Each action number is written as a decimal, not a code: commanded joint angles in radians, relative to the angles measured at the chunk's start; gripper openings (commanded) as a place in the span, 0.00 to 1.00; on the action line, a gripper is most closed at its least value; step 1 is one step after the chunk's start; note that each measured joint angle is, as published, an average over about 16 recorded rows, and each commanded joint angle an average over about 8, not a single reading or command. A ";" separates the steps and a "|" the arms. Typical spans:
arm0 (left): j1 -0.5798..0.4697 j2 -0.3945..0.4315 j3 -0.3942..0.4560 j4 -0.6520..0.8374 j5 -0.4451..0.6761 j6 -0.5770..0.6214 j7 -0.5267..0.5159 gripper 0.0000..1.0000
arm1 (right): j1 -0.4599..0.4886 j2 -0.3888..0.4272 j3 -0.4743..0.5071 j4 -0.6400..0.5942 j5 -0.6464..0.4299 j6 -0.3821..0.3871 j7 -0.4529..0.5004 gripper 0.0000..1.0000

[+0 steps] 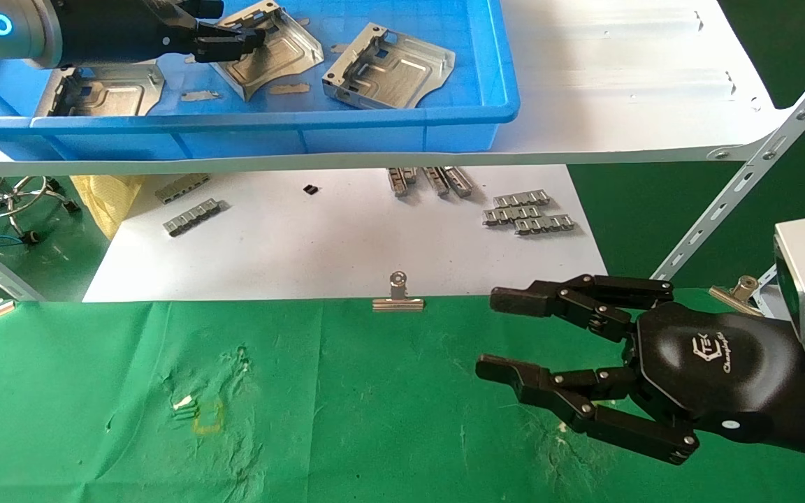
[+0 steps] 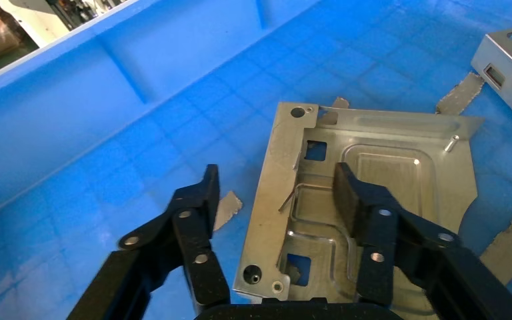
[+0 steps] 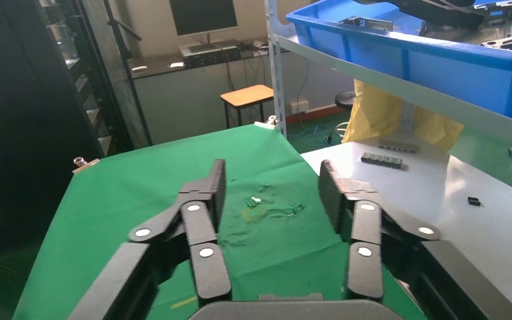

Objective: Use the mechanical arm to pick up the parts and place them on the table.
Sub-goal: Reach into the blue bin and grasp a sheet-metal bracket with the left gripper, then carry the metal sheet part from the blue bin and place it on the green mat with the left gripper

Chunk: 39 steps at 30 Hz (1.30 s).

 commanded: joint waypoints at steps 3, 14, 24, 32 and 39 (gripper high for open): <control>0.001 -0.001 0.001 -0.001 0.001 0.002 0.005 0.00 | 0.000 0.000 0.000 0.000 0.000 0.000 0.000 1.00; -0.006 -0.003 -0.006 -0.010 -0.008 0.020 0.023 0.00 | 0.000 0.000 0.000 0.000 0.000 0.000 0.000 1.00; -0.045 -0.041 -0.034 -0.044 -0.050 0.157 0.078 0.00 | 0.000 0.000 0.000 0.000 0.000 0.000 0.000 1.00; -0.064 -0.115 -0.056 -0.086 -0.093 0.471 0.175 0.00 | 0.000 0.000 0.000 0.000 0.000 0.000 0.000 1.00; -0.021 -0.192 -0.060 -0.172 -0.151 0.688 0.287 0.00 | 0.000 0.000 0.000 0.000 0.000 0.000 0.000 1.00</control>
